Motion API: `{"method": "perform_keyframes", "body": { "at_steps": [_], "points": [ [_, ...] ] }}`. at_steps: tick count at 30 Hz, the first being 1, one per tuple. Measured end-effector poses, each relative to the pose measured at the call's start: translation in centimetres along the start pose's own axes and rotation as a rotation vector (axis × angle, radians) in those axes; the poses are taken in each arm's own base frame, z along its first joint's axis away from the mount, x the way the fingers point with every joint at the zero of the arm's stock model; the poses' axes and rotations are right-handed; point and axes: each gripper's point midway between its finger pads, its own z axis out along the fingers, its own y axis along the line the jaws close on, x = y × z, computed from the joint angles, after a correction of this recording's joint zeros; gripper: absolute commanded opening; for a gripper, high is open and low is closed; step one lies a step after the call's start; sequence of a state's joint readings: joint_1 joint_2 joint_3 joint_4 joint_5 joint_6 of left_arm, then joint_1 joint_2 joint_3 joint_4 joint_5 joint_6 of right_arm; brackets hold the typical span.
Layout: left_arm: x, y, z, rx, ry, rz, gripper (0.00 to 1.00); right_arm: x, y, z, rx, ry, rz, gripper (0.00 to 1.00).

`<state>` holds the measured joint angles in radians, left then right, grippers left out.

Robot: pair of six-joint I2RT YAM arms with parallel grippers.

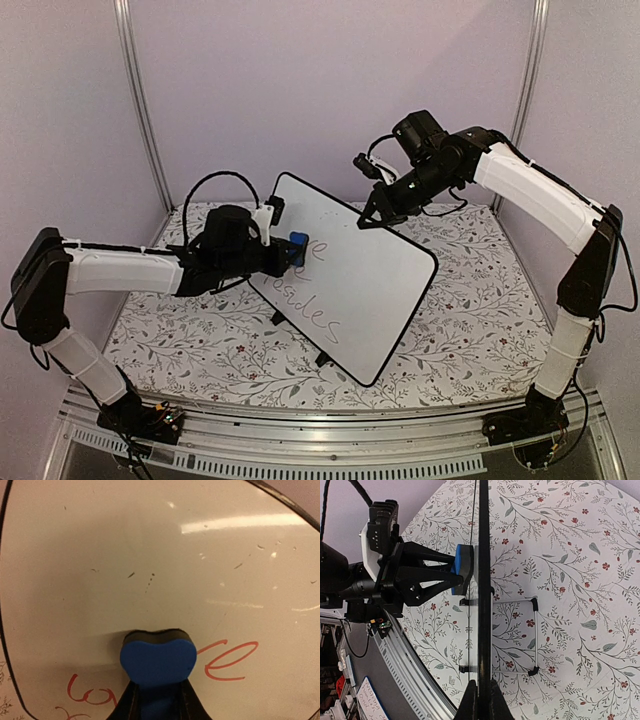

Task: Erase the whiteboard
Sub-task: Erase the whiteboard from the whiteboard stand.

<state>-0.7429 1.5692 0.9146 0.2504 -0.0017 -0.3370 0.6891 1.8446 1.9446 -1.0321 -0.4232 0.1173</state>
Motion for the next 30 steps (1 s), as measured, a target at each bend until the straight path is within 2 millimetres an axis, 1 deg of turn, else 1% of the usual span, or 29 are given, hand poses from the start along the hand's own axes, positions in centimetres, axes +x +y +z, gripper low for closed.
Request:
{"method": "perform_keyframes", "body": {
  "at_steps": [3, 10, 19, 23, 27, 30],
  "points": [
    [1.2, 0.1, -0.1, 0.003, 0.013, -0.01, 0.0, 0.0, 0.0, 0.0, 0.001, 0.0, 0.0, 0.0],
    [2.4, 0.0, -0.4, 0.008, 0.023, -0.023, 0.0, 0.0, 0.0, 0.0, 0.0, 0.0, 0.0, 0.0],
    [2.4, 0.0, -0.4, 0.002, 0.036, -0.017, 0.0, 0.0, 0.0, 0.0, 0.0, 0.001, 0.0, 0.0],
    [1.9, -0.2, -0.2, -0.005, 0.052, 0.0, 0.0, 0.0, -0.1, 0.0, 0.002, 0.001, 0.001, 0.0],
    [-0.3, -0.9, 0.1, 0.005, 0.023, 0.015, 0.0, 0.0, -0.1, 0.0, 0.003, 0.001, 0.002, 0.0],
    [-1.4, -1.3, 0.2, 0.014, 0.002, 0.02, 0.0, 0.0, -0.1, 0.0, 0.002, 0.001, 0.002, 0.0]
  ]
}}
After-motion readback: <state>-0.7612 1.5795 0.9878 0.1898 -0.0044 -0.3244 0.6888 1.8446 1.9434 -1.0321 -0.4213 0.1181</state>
